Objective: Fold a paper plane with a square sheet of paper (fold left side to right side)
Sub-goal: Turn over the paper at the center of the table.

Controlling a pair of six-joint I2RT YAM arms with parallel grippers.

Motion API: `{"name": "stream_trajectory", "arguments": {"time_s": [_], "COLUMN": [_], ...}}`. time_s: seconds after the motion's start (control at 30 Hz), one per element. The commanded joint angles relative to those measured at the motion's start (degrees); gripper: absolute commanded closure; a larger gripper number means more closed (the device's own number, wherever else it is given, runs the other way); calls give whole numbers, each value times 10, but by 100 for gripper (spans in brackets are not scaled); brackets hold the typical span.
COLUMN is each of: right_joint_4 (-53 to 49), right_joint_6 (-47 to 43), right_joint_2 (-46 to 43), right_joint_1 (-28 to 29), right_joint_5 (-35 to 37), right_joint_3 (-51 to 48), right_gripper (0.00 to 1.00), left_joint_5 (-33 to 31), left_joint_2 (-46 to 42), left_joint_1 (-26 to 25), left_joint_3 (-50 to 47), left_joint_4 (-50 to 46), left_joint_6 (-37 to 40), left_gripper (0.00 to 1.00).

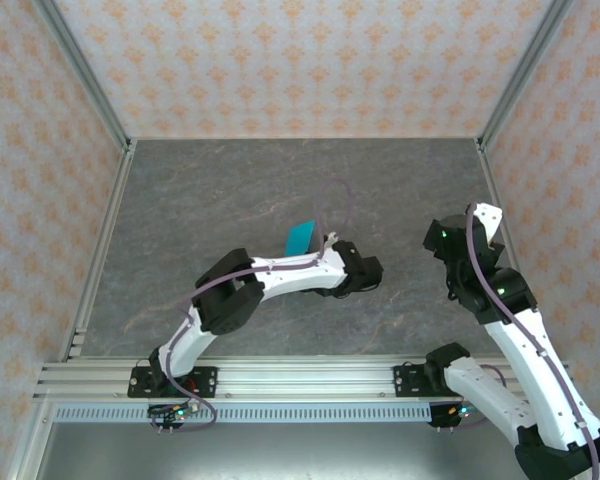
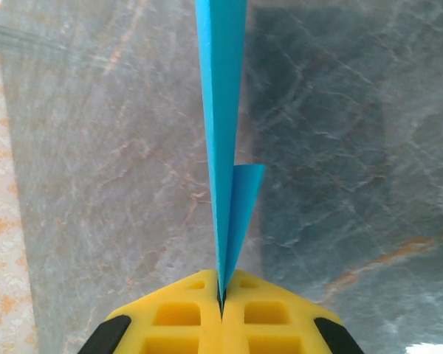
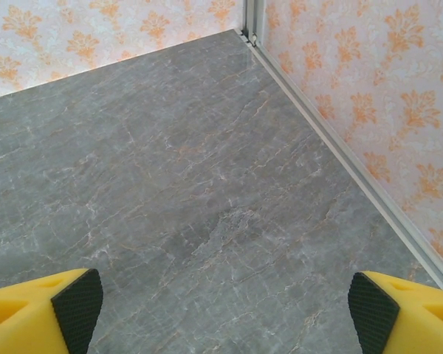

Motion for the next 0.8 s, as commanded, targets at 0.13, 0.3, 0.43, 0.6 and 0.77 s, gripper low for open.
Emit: {"name": "stream_trajectory", "arguments": {"time_s": [0.13,0.3,0.43,0.6,0.77], "right_joint_4": [-30,-30,-25,-19,-9], "right_joint_6": [-15,-12,-11,-12,-21], "right_joint_2": [-8,-8,-7,-1,13], "right_joint_1": [-3,-3,-3,-3,-3], "right_joint_5": [29,20,7,-13,-47], "right_joint_3": [-3,-9,-13,-13,-15], "right_gripper": [10,10,10,10,10], "left_joint_5": [77,117,143,191,245], "left_joint_2": [78,108,121,110,49], "left_joint_1": [-1,0,1,12,22], "left_joint_3": [87,134,168,189,173], "left_joint_4": [-35,-29,-19,14,75], "left_joint_6": [39,66,84,105,136], "left_gripper": [96,87,76,57,47]}}
